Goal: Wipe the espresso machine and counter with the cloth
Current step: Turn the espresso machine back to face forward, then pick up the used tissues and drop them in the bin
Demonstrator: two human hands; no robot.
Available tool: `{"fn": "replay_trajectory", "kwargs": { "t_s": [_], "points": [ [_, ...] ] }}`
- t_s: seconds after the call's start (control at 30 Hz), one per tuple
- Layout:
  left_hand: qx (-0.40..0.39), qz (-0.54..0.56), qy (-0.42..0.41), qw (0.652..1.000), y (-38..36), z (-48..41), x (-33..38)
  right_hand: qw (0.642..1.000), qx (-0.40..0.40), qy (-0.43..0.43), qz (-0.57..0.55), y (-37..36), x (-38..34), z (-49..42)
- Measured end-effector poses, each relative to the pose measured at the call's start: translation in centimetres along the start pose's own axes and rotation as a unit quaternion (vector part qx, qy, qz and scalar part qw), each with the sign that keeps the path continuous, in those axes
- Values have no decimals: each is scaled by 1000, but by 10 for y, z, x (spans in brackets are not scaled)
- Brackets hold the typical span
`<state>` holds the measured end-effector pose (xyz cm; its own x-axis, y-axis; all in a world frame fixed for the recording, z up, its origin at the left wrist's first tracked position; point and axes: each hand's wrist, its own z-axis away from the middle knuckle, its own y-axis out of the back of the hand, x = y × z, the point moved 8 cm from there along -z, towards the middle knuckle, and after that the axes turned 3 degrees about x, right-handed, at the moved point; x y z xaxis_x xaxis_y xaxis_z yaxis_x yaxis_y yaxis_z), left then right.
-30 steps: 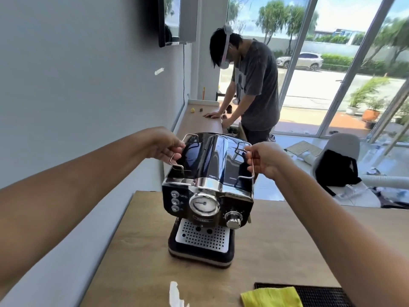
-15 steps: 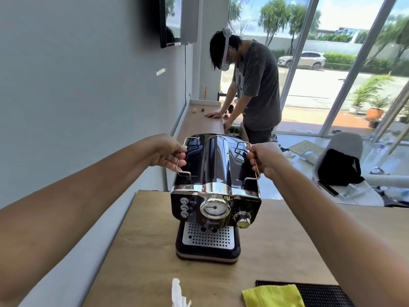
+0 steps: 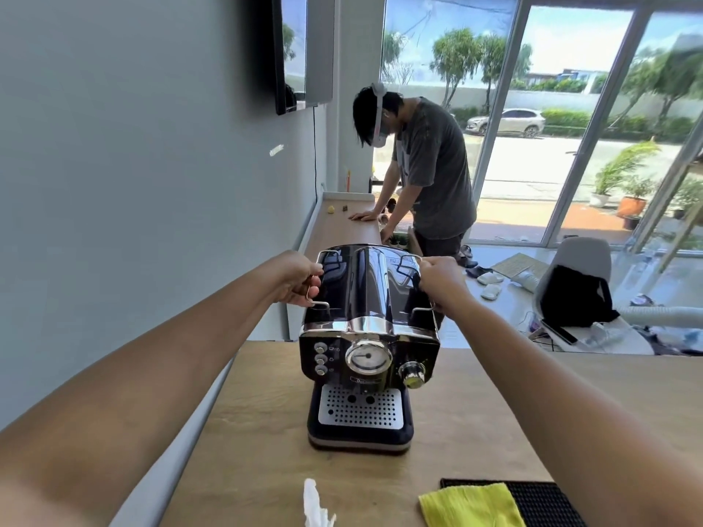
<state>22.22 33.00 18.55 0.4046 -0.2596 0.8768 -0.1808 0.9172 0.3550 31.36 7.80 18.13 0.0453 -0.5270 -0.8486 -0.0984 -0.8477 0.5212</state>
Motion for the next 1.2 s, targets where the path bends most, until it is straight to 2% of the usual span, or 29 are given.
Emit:
{"fn": "replay_trajectory", "kwargs": {
  "t_s": [0.17,0.33,0.47,0.9,1.1,1.2],
  "points": [
    [39,19,13,999,0,12,0,999,10,-25,23,6,-2,5],
    [65,20,14,998,3,25,-4,997,-33,-63,13,8,-5,26],
    [61,12,16,998,4,37,-10,996,-38,-70,-33,15,-1,48],
    [82,13,-58,995,16,68,-28,997,33,10,-76,35,17,110],
    [112,23,-106,988,22,103,-42,982,107,1,-157,49,38,158],
    [132,-2,-120,984,25,118,-71,974,112,-17,-198,35,67,190]
  ]
}}
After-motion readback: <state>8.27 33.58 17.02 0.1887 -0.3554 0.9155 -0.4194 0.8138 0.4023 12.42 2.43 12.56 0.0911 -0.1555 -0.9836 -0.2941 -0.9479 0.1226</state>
